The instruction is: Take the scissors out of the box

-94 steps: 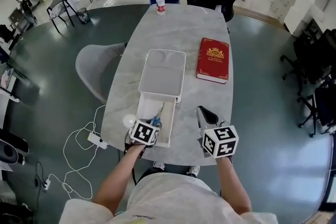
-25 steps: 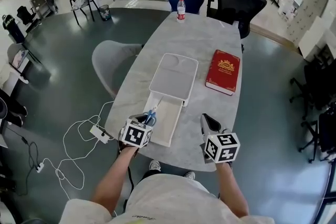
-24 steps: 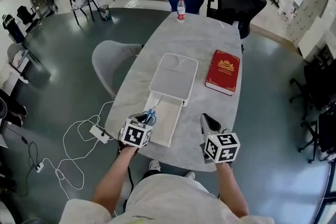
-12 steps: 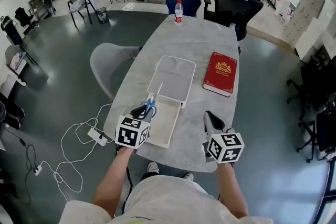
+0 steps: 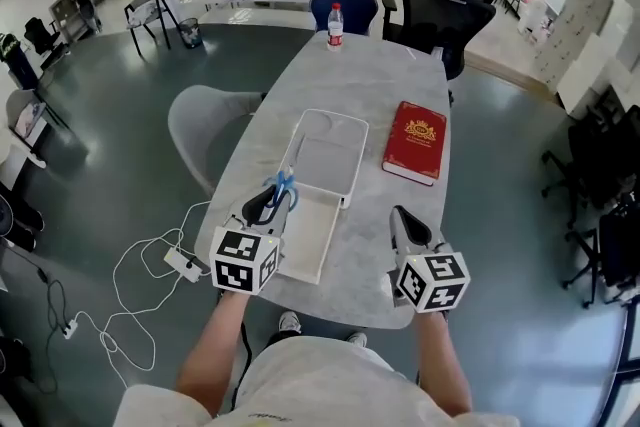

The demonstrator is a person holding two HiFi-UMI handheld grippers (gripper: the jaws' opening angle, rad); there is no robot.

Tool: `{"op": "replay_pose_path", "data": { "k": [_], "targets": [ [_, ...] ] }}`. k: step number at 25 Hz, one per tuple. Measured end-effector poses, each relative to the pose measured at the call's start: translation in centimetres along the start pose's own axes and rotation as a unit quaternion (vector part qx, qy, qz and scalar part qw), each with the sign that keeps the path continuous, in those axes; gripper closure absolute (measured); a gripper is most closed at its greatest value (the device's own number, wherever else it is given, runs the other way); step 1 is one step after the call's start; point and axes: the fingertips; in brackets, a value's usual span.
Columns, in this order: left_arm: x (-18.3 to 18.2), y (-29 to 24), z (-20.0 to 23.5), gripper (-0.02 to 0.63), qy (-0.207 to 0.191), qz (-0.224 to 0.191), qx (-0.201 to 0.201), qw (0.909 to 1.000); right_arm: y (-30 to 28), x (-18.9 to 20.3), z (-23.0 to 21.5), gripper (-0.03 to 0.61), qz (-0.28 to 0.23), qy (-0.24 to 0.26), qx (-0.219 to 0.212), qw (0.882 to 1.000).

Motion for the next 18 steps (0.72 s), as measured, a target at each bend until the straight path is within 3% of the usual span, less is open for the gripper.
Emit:
{"op": "replay_pose_path", "data": {
  "k": [6,18],
  "targets": [
    [-0.7,0.3,-0.3,0.532,0.002,-0.034,-0.006,0.9994,0.0,-0.8,0.1,0.574,-0.006,0.019,-0.005,1.000],
    [-0.1,0.2,-0.3,0.531,0.015,-0.026,-0.003,0.9995,-0.2,-1.2,0.5,0.574,-0.012,0.030,-0.010,0.999]
  ]
}}
Point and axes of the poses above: the fingertips, and each gripper's own axes: y backward along the fingers, z to its left, x out of its underside, and after that the axes turned 15 degrees about -z, right-handed
